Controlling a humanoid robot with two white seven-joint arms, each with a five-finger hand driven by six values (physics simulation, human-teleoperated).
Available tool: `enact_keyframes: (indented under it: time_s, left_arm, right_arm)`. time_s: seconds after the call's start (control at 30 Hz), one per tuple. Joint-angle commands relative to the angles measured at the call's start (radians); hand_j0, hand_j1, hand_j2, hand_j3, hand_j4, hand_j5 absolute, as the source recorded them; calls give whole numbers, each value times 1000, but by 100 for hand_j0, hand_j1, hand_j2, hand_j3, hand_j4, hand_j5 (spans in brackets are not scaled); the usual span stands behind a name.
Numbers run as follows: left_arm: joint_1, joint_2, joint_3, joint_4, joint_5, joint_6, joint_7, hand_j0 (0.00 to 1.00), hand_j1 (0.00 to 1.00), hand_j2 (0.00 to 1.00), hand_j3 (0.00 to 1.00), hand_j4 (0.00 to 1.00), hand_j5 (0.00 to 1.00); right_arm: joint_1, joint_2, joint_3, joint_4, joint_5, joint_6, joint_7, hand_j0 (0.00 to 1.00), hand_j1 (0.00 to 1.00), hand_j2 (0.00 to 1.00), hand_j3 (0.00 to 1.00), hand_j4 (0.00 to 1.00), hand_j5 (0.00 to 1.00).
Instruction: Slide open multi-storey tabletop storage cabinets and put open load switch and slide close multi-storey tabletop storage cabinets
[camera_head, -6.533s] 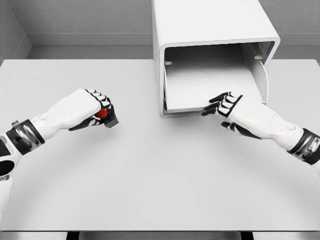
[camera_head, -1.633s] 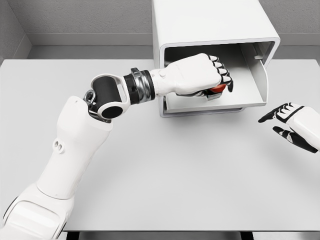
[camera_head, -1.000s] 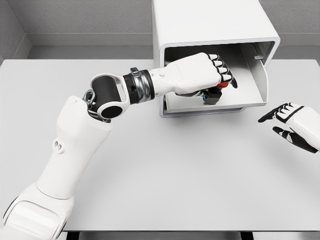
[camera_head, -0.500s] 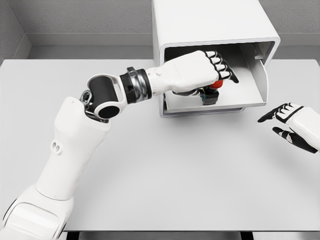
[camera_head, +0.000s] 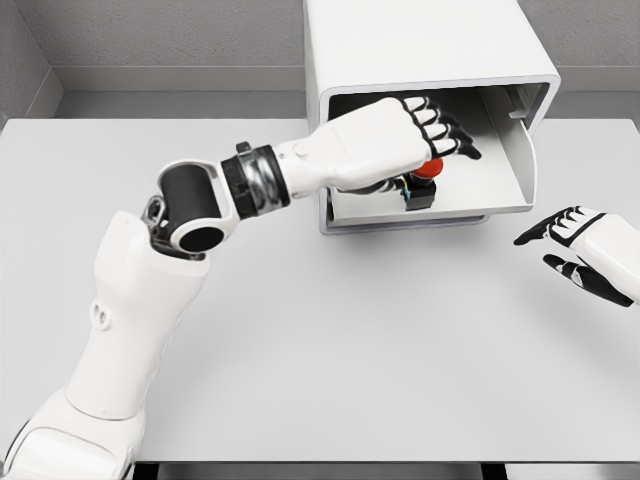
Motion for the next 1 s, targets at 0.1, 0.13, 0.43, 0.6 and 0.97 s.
enact_keyframes:
  time_s: [0.1,0.13,0.43,0.6,0.97]
  left_arm:
    - [2,0,29,-56,66,3,1,85,85,85,85,85,85]
    - [12,0,37,-56,66,3,1,90,90,90,90,90,90]
    - [140,100,247,-134,306,3,1,100,100,100,100,100,100]
    - [288,149,489,-127,398,3,1,100,100,100,100,100,100]
    - [557,265,793,237,609,3,1,100,100,100,100,100,100]
  right_arm:
    - [-2,-1,1,-1,-8,1,0,61,61,61,61,61,61]
    - [-6,-1,9,-1,-10,1,0,61,61,61,61,61,61]
    - [-23,-1,24,-1,-10,1,0,61,61,61,61,61,61]
    - [-52,-1,46,-1,-10,1,0,62,62,62,62,62,62]
    - [-80,15,76,1,-8,1,1,62,62,62,62,62,62]
